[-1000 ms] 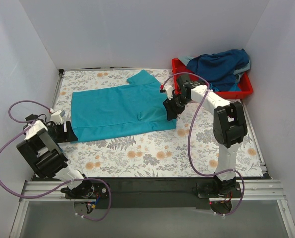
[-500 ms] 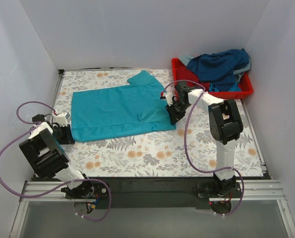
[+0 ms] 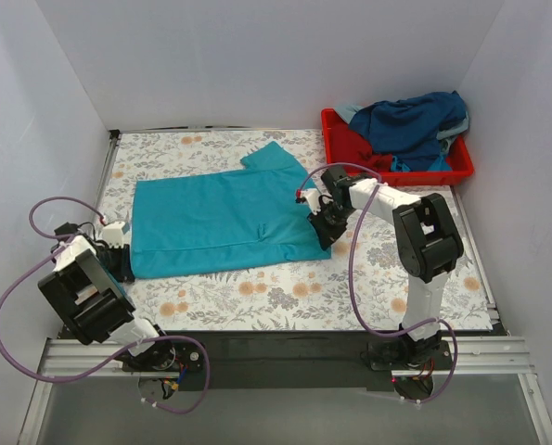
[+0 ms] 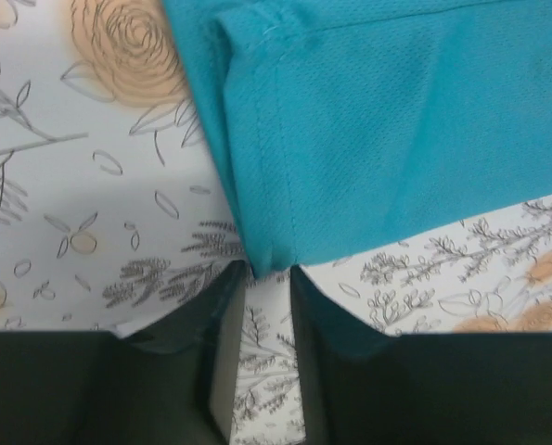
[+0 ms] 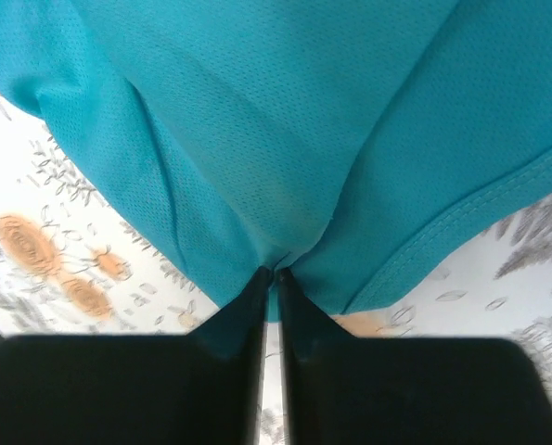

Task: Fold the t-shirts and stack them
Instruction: Fold the tshirt

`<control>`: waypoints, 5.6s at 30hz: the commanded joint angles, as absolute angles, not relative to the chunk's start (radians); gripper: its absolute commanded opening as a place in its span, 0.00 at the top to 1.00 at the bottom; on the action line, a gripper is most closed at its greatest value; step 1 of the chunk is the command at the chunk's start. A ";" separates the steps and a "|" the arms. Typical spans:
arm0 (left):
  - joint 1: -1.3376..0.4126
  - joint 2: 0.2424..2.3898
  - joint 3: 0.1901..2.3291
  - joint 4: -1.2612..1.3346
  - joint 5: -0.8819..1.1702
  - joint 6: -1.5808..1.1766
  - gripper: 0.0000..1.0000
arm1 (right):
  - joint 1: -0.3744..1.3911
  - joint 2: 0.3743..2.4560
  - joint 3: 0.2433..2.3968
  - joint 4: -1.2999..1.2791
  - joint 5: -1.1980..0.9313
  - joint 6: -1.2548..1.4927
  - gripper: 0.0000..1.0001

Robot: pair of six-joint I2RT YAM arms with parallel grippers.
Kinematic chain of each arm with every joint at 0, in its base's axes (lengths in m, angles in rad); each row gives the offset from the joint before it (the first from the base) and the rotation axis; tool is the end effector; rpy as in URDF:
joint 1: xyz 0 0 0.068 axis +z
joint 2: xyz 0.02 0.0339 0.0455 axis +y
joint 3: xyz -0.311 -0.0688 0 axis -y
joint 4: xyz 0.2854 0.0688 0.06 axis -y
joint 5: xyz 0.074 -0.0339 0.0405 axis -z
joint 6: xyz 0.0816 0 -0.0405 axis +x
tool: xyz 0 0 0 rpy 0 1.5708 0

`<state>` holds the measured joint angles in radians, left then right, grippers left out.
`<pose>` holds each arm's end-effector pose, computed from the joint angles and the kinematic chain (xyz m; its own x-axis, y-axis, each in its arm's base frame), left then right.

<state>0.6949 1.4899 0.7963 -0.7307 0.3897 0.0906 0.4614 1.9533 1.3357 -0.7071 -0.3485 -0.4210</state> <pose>0.2307 0.1520 0.1393 -0.8065 -0.5634 -0.1794 -0.4787 0.8003 -0.3611 0.3818 0.2209 0.1395 -0.5912 -0.7229 -0.3577 -0.8048 0.5578 0.2027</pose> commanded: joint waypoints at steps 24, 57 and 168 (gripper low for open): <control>0.557 1.670 1.167 -0.813 0.594 0.193 0.51 | 0.463 2.256 1.939 -0.838 -0.405 -0.371 0.48; 0.514 1.842 1.324 -1.018 0.580 0.544 0.57 | 0.488 2.284 1.951 -0.830 -0.491 -0.331 0.99; 0.580 1.743 1.109 -0.571 0.712 0.407 1.00 | 0.453 2.249 1.994 -0.696 -0.428 -0.285 0.99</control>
